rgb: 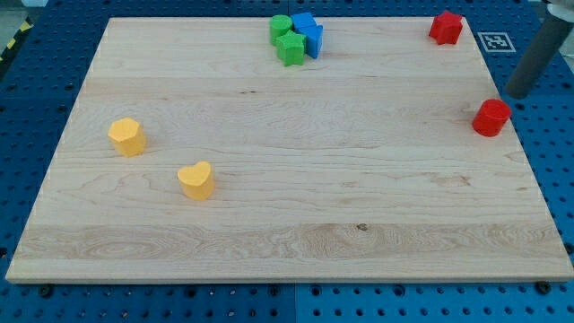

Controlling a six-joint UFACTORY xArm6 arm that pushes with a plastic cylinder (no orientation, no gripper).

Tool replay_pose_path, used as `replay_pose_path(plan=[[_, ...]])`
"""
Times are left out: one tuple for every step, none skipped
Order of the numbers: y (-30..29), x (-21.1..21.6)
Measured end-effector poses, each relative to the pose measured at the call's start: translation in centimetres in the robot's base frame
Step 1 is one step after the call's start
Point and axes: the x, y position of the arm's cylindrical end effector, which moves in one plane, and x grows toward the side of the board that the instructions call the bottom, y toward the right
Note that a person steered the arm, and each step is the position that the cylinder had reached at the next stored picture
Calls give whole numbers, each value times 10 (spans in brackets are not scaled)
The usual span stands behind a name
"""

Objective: Move the arm left to the red star

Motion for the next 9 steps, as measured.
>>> replay_pose_path(plan=[[-44,-17],[-56,-24],[-56,-24],[-59,-27],[-82,-35],[-101,-64],[-101,-90],[-103,-92],[-103,-92]])
